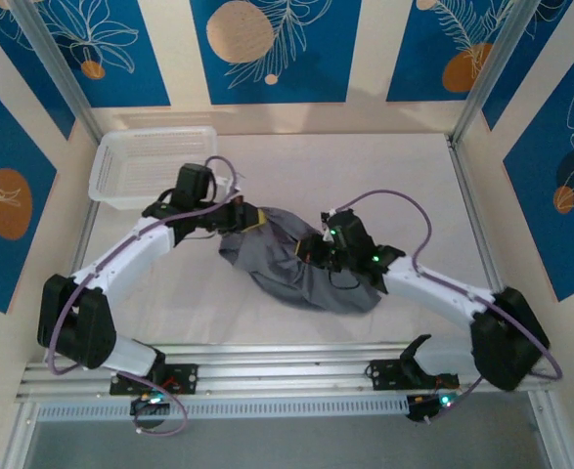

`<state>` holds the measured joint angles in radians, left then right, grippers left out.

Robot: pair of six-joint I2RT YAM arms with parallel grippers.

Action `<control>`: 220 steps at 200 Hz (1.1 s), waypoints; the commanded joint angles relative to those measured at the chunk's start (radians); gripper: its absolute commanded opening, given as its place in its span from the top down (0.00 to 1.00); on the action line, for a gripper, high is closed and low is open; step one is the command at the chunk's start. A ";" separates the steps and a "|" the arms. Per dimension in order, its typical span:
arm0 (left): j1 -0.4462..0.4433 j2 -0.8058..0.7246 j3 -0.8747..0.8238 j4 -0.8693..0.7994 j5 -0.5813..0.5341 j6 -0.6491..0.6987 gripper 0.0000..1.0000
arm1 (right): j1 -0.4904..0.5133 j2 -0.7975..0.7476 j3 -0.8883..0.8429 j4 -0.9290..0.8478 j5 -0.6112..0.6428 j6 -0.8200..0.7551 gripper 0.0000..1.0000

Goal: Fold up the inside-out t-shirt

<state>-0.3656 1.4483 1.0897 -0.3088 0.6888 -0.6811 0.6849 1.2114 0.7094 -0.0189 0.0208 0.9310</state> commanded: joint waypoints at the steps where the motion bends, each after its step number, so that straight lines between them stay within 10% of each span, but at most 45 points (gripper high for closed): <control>1: 0.082 0.064 -0.068 -0.080 -0.143 0.117 1.00 | -0.007 -0.165 -0.077 0.186 -0.203 -0.139 1.00; 24: 0.085 0.101 -0.137 -0.010 -0.116 0.105 1.00 | -0.029 -0.249 -0.136 0.242 -0.249 -0.168 1.00; 54: 0.086 0.007 -0.147 -0.055 -0.173 0.153 0.57 | -0.067 -0.250 -0.167 0.285 -0.283 -0.191 1.00; 93: 0.008 -0.152 -0.026 -0.141 -0.097 0.387 0.33 | -0.071 -0.192 -0.113 0.205 -0.385 -0.283 1.00; 131: -0.122 -0.082 0.031 -0.147 0.074 0.468 0.29 | -0.071 -0.194 -0.117 0.215 -0.440 -0.300 1.00; 193: -0.165 0.092 0.011 -0.195 -0.337 0.446 0.10 | 0.124 -0.107 -0.082 0.004 -0.389 -0.406 0.87; 220: -0.203 0.221 0.029 -0.196 -0.255 0.473 0.37 | 0.168 -0.104 -0.058 -0.054 -0.351 -0.421 0.68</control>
<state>-0.5308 1.5829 1.1130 -0.4797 0.4297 -0.2523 0.8257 1.1156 0.6086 0.0296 -0.3511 0.5526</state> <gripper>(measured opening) 0.801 0.258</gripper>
